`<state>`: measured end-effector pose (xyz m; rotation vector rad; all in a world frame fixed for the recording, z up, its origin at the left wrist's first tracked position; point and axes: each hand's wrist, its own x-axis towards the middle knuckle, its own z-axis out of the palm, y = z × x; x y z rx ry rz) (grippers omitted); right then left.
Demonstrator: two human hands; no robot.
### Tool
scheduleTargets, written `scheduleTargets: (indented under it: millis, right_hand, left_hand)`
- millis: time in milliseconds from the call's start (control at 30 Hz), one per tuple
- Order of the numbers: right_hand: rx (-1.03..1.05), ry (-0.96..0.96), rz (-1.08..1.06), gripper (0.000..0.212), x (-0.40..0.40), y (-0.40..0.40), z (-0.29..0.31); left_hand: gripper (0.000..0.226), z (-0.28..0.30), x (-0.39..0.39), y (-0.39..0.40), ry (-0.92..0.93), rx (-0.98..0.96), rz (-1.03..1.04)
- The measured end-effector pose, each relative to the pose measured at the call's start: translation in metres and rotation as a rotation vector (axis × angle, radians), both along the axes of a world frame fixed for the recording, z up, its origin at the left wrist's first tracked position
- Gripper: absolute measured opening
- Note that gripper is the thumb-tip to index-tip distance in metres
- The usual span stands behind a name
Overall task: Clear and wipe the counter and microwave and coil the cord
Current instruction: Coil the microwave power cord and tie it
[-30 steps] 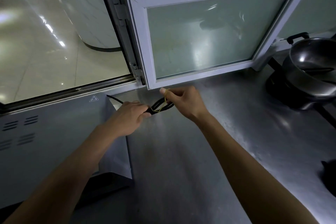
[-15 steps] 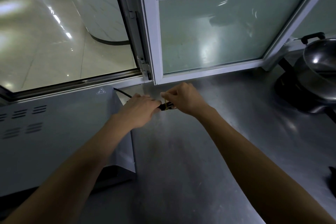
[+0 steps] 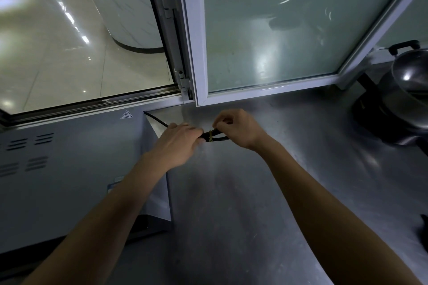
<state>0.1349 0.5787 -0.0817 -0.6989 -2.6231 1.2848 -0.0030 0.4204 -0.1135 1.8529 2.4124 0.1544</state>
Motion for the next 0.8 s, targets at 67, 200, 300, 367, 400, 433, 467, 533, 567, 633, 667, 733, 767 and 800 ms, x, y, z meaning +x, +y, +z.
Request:
scheduleTargets:
  millis: [67,200,300,367,400,433,467,533,567,633,667,733,767,800]
  right_hand:
    - [0.022,0.027,0.02,0.012,0.005,0.0,-0.003]
    - [0.11,0.07,0.043,0.017,0.013,0.005,-0.019]
    - [0.208,0.113,0.091,0.017,0.018,0.012,-0.036]
    - [0.28,0.117,0.105,0.02,0.019,0.014,-0.052]
    - [0.311,0.116,0.103,0.022,0.018,0.014,-0.06]
    - [0.342,0.114,0.1,0.023,0.016,0.013,-0.068]
    - [0.373,0.114,0.099,0.023,0.012,0.012,-0.076]
    - [0.409,0.115,0.099,0.022,0.004,0.012,-0.092]
    - [0.42,0.122,0.09,0.022,0.0,0.013,-0.1]
    - [0.439,0.134,0.058,0.026,-0.01,0.015,-0.115]
    - [0.444,0.135,0.055,0.027,-0.015,0.016,-0.122]
    - [0.458,0.155,0.068,0.027,-0.025,0.019,-0.138]
    - [0.463,0.166,0.076,0.028,-0.029,0.021,-0.146]
    - [0.47,0.165,0.084,0.031,-0.034,0.023,-0.153]
  left_hand:
    - [0.02,-0.004,-0.001,0.003,0.007,0.006,0.013]
    - [0.022,-0.013,-0.001,0.011,0.063,-0.008,0.031]
    - [0.024,-0.02,-0.004,0.016,0.127,-0.046,0.041]
    - [0.024,-0.024,-0.006,0.021,0.12,-0.071,0.078]
    - [0.024,-0.027,-0.008,0.024,0.113,-0.088,0.105]
    - [0.024,-0.029,-0.009,0.028,0.114,-0.112,0.133]
    - [0.024,-0.032,-0.01,0.032,0.124,-0.147,0.16]
    - [0.022,-0.038,-0.013,0.041,0.162,-0.215,0.202]
    - [0.022,-0.042,-0.015,0.046,0.183,-0.232,0.217]
    - [0.021,-0.05,-0.021,0.054,0.221,-0.244,0.249]
    - [0.022,-0.055,-0.024,0.057,0.241,-0.248,0.267]
    - [0.023,-0.065,-0.031,0.062,0.283,-0.252,0.299]
    - [0.024,-0.072,-0.034,0.063,0.301,-0.256,0.314]
    - [0.025,-0.079,-0.037,0.064,0.309,-0.267,0.333]
